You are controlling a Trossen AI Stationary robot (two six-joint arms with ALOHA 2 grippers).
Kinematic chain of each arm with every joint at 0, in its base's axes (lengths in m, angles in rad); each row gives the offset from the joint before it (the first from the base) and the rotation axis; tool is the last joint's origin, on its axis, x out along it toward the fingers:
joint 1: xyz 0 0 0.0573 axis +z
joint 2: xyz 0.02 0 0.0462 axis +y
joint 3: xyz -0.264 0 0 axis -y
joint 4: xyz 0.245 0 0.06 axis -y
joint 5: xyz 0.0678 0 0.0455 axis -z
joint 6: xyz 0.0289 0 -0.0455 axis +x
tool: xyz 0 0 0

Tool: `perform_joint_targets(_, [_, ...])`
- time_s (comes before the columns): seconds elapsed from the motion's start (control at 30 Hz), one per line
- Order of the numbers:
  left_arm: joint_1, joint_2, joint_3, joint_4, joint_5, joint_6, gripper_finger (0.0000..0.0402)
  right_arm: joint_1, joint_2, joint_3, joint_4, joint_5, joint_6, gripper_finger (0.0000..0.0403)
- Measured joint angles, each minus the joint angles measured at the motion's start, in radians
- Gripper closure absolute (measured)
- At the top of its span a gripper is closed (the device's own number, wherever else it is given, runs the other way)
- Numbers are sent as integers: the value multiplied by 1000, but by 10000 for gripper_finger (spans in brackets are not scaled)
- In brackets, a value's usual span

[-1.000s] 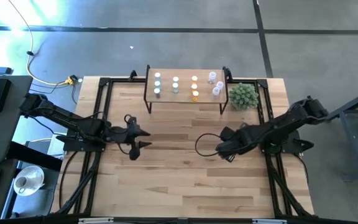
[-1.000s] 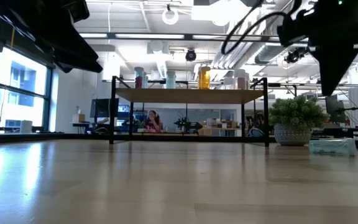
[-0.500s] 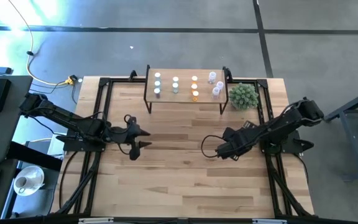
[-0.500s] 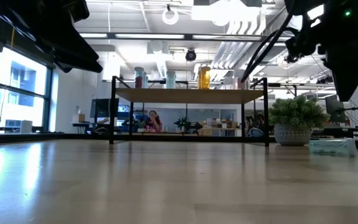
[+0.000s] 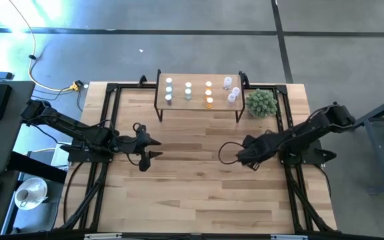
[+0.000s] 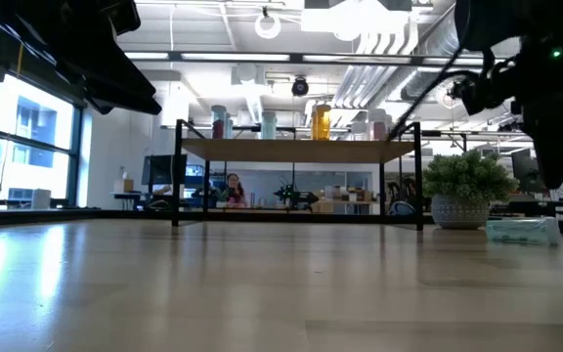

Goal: Pick and place medicine bottles onto shelf by color
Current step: Put the light blue pill bottle on the shelf aligned with the other light blue pill bottles

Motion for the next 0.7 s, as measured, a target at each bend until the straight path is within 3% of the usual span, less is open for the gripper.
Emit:
perform_joint_targets(0.27, [3, 0, 0, 0, -16, -9, 202, 0, -61, -85, 258, -34, -26, 224])
perform_joint_targets(0.7, [3, 0, 0, 0, -22, -8, 202, 0, -60, -207, 368, -18, 79, 181])
